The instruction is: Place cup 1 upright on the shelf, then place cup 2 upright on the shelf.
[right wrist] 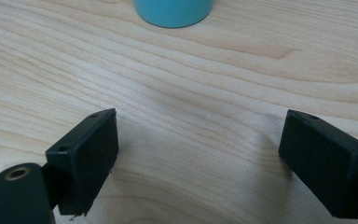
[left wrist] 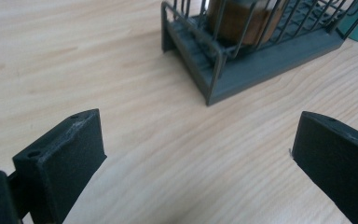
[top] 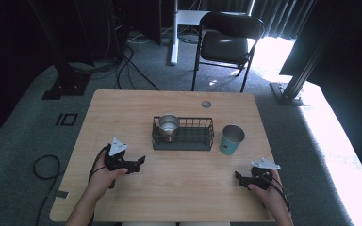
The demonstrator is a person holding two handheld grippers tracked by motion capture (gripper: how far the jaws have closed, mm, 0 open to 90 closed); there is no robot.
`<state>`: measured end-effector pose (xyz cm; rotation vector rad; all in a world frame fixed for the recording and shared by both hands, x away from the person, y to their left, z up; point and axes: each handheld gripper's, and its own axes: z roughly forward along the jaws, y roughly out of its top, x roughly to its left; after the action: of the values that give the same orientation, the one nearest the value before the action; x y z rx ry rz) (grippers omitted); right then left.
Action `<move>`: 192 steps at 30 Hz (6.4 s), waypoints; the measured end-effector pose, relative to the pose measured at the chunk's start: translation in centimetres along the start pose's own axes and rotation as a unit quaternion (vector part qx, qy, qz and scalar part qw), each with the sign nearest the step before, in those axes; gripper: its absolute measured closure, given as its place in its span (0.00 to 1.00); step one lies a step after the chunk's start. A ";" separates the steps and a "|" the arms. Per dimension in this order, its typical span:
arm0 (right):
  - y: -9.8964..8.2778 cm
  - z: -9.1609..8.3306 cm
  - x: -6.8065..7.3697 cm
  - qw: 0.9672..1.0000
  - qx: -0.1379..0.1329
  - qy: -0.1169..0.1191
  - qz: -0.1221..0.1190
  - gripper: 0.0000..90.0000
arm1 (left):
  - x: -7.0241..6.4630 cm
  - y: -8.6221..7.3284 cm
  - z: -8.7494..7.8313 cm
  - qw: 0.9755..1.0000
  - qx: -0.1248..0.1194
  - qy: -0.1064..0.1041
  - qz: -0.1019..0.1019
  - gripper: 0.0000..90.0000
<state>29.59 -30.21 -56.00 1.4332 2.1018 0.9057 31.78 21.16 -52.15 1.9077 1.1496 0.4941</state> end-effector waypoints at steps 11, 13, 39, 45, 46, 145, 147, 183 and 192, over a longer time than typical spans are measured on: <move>0.0 0.0 0.0 1.000 0.000 0.000 0.000 0.12 | 1.3 -2.2 -1.4 1.000 0.013 0.015 -0.017 0.03; 0.0 0.0 0.0 1.000 0.000 0.000 0.000 0.12 | 1.7 -2.8 -1.6 0.999 0.021 0.026 -0.018 0.03; 0.0 0.0 0.0 1.000 0.000 0.000 -0.001 0.13 | 4.4 -6.1 -2.8 0.991 0.094 0.096 -0.021 0.03; 0.0 0.0 0.0 1.000 0.000 0.002 -0.002 0.12 | 4.5 -6.1 -2.7 0.991 0.094 0.095 -0.021 0.03; 0.0 0.0 0.0 1.000 0.000 0.002 -0.001 0.12 | 4.5 -6.1 -2.7 0.991 0.094 0.095 -0.021 0.03; 8.6 3.6 1.5 0.982 -0.184 0.014 0.032 0.13 | 4.3 -6.1 -2.7 0.991 0.093 0.095 -0.022 0.03; 8.7 3.7 1.6 0.982 -0.186 0.014 0.033 0.13 | 4.3 -6.1 -2.7 0.991 0.093 0.095 -0.022 0.03; 11.8 0.7 0.8 0.982 -0.183 0.000 0.055 0.15 | 4.3 -6.1 -2.7 0.991 0.093 0.092 -0.022 0.03; 13.9 -0.7 1.1 0.980 -0.195 -0.004 0.044 0.15 | 4.3 -6.1 -2.7 0.991 0.093 0.092 -0.022 0.03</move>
<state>37.58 -25.89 -45.45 1.3222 1.7408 1.2623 28.84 27.47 -55.89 2.0240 1.3967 0.5655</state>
